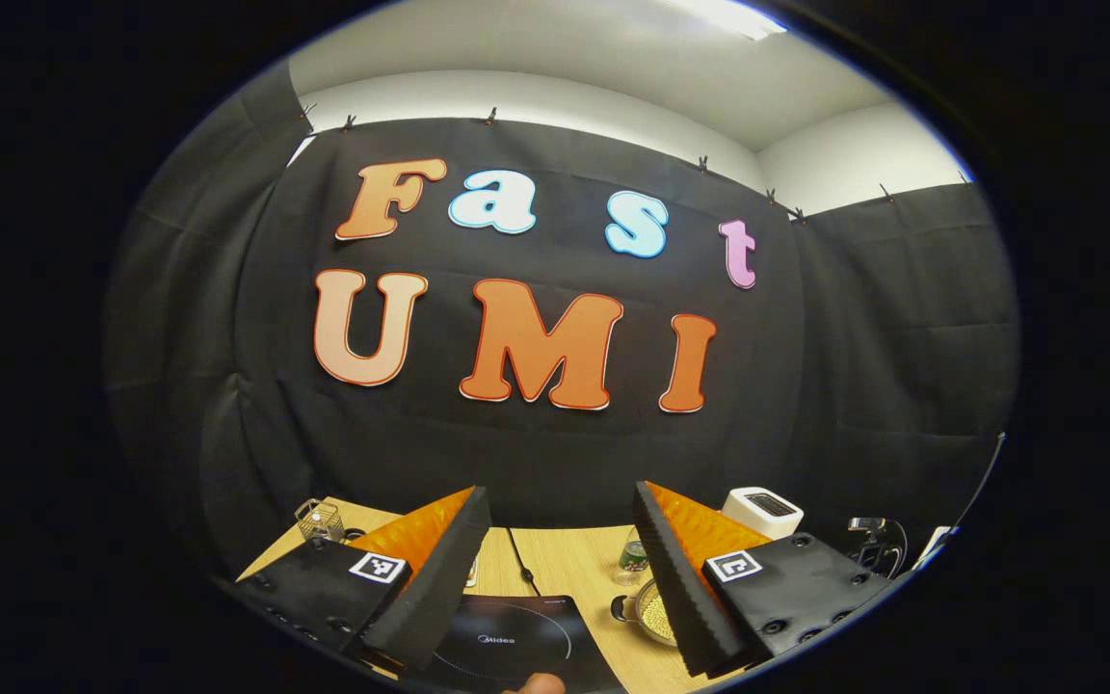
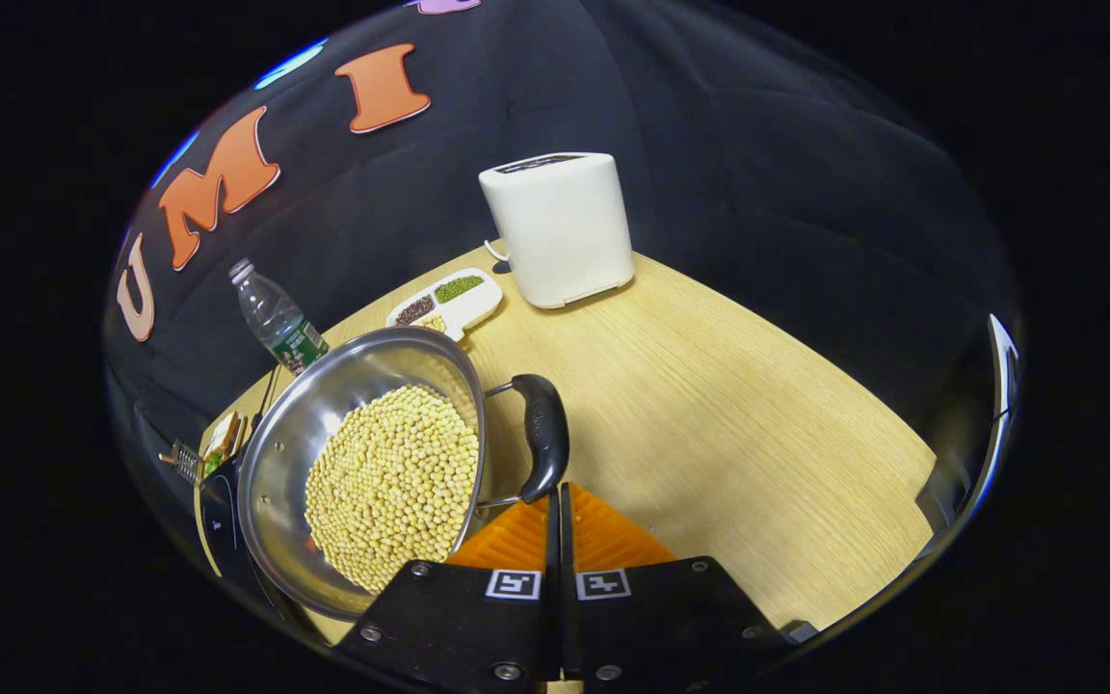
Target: First push the handle of the pot to place it horizontally, then grasp the pot with both hands and set it on the induction cooktop.
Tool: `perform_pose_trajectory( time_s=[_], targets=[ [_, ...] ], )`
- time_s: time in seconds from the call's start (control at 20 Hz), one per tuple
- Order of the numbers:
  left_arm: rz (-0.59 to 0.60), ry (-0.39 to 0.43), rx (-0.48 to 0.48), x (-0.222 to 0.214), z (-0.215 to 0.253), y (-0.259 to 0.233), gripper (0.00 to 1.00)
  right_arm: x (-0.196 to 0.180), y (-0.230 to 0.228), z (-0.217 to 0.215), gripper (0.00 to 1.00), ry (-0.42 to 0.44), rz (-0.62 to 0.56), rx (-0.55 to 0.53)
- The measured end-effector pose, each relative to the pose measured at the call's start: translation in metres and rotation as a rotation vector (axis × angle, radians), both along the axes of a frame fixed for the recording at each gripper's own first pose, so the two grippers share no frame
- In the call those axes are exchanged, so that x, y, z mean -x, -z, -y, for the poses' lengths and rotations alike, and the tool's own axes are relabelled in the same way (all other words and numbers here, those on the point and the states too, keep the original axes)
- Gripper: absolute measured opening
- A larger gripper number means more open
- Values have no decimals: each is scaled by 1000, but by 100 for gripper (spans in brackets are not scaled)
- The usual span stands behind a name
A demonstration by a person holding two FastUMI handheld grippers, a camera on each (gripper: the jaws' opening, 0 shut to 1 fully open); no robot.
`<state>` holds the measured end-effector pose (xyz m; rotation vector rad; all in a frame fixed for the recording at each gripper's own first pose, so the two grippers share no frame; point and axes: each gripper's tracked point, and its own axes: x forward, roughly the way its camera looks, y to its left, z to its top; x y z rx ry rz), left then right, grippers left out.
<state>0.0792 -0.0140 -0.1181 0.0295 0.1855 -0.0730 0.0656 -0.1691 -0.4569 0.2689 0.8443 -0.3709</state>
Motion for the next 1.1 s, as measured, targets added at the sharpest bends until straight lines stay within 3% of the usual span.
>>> perform_pose_trajectory(
  time_s=[0.75, 1.1],
  targets=[
    [-93, -32, 32, -30, -15, 57, 98, -40, 3, 12, 0, -7, -14, 17],
    [-168, -13, 25, -32, 2, 114, 98, -38, -9, 20, 0, -10, 14, 42]
  ],
)
